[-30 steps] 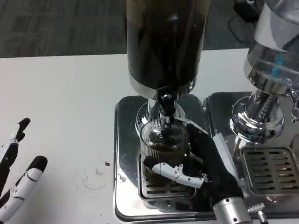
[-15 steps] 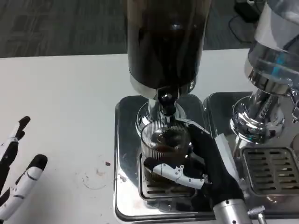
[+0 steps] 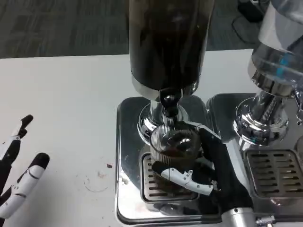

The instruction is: Grasp the cup under the faucet to collect the drink, then remove the cup.

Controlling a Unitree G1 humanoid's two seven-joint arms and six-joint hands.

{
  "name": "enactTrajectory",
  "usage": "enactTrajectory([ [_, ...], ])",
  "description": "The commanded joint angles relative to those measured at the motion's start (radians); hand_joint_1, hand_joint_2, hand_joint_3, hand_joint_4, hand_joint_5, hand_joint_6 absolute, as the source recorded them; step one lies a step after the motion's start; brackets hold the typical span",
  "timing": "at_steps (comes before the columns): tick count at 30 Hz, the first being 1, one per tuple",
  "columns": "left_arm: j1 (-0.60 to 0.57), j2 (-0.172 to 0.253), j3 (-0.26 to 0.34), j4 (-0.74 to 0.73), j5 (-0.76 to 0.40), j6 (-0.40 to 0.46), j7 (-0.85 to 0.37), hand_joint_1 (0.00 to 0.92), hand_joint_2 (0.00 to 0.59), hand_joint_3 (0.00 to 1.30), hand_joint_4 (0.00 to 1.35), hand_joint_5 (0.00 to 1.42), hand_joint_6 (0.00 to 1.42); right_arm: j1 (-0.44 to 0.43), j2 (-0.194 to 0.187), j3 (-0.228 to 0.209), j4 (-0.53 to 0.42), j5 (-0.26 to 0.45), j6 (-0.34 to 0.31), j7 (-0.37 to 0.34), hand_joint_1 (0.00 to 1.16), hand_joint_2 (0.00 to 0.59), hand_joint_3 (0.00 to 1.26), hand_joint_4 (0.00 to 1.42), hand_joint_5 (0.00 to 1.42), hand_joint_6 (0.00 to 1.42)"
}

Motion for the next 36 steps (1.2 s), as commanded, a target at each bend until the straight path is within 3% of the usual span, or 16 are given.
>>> enactTrajectory([
  [1, -0.021, 0.021, -0.026, 0.018, 0.001, -0.025, -0.016, 0.000, 0.218, 0.06, 0.00, 0.05, 0.00, 0.020, 0.001, -0.014, -0.044, -0.007, -0.032, -0.031, 0.94, 0.136, 0.52, 0.58, 0.81, 1.07],
  [14, -0.121, 0.075, -0.100, 0.086, 0.012, -0.049, -0.067, 0.000, 0.220, 0.04, 0.00, 0.00, 0.00, 0.091, -0.012, -0.046, -0.165, -0.009, -0.031, -0.017, 0.94, 0.120, 0.57, 0.61, 0.85, 1.11],
  [22, -0.157, 0.160, -0.158, 0.052, 0.057, -0.032, -0.129, 0.000, 0.222, 0.00, 0.00, 0.00, 0.00, 0.178, -0.043, -0.067, -0.285, 0.002, -0.021, 0.014, 0.95, 0.120, 0.59, 0.62, 0.87, 1.14],
  [36, -0.091, 0.274, -0.143, -0.022, 0.030, -0.057, -0.200, 0.000, 0.230, 0.00, 0.00, 0.00, 0.00, 0.284, -0.042, -0.071, -0.451, 0.043, -0.005, 0.093, 0.94, 0.130, 0.59, 0.63, 0.88, 1.15],
])
